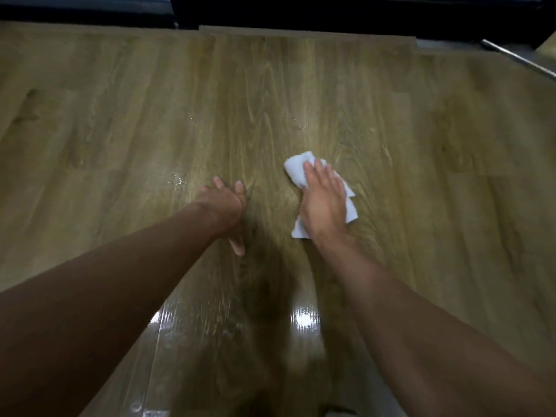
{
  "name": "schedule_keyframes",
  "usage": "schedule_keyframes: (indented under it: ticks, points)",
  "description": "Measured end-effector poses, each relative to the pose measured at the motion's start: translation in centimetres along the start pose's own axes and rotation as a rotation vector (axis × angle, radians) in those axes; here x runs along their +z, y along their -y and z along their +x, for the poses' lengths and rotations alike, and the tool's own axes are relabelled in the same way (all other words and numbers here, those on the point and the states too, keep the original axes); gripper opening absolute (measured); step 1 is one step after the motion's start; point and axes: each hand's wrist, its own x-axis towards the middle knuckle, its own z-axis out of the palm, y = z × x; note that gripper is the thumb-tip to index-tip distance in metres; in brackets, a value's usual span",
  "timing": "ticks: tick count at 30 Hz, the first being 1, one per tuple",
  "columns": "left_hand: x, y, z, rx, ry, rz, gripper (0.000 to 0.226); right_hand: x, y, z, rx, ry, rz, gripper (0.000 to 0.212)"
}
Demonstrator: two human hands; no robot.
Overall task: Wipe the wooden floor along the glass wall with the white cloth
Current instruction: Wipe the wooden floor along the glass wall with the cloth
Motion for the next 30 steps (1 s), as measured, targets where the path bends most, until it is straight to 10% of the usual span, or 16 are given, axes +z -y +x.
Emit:
schedule_keyframes:
  ticks: [7,14,22,30]
  points:
    - [-0.3,-0.3,-0.4,0.075,-0.033,0.084,0.139,-1.6,-3.8,-5.9,-0.461,0.275,0.015,0.072]
    - [-0.8,-3.8,-1.0,0.119,0.010,0.085,0.122,-2.1,-3.5,-1.1,-0.019,-0.010,-0.067,0.055]
    - [-1.2,-5.3,-0.5,0.105,-0.025,0.070,0.117,-3.3,-4.9,-6.6,-0.404,0.181,-0.047,0.059]
    - [-1.0,-5.3,0.5,0.077,-0.004,0.063,0.115,-3.6,-3.5,-0.6,0.019,0.084,-0.112,0.059]
